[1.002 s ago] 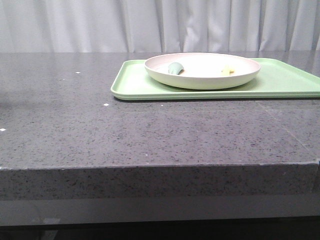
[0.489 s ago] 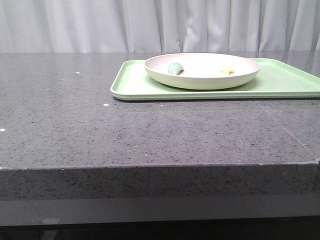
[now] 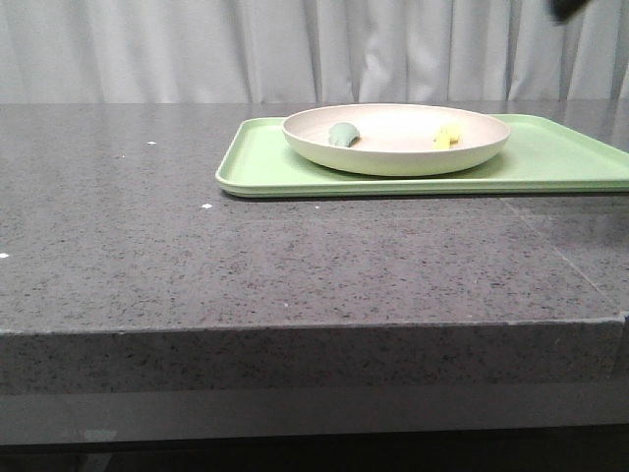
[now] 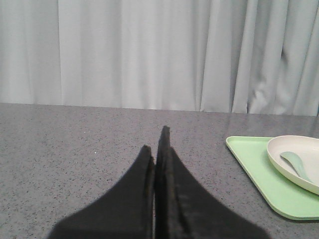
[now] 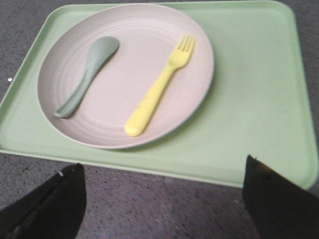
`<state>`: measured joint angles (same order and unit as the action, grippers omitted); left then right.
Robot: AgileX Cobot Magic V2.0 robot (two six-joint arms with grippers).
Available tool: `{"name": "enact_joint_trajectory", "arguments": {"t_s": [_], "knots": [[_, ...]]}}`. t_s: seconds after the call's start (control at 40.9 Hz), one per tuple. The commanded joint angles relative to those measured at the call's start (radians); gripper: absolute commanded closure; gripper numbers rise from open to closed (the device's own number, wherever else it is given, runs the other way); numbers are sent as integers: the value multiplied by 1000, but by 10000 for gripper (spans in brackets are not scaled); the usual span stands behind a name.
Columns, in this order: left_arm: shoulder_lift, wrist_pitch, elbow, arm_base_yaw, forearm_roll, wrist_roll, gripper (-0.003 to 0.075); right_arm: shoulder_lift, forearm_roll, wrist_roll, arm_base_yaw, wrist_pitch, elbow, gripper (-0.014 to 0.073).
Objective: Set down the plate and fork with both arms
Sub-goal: 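Lower the right gripper onto the yellow fork in the plate and grasp it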
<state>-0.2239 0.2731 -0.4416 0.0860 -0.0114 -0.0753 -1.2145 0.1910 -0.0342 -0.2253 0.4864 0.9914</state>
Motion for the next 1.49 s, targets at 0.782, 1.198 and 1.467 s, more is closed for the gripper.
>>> {"name": "enact_joint_trajectory", "arguments": {"t_s": [0.782,1.198,1.467], "knots": [[-10,-82,-25,5,0,2,738,-732,-115,-232,-49,329,787,-60],[-10,-82,-25,5,0,2,738,-739,-133,-232,-49,359,787,176],[-10,-82,-25,5,0,2,738,-739,-133,-232,-49,360,787,554]]}}
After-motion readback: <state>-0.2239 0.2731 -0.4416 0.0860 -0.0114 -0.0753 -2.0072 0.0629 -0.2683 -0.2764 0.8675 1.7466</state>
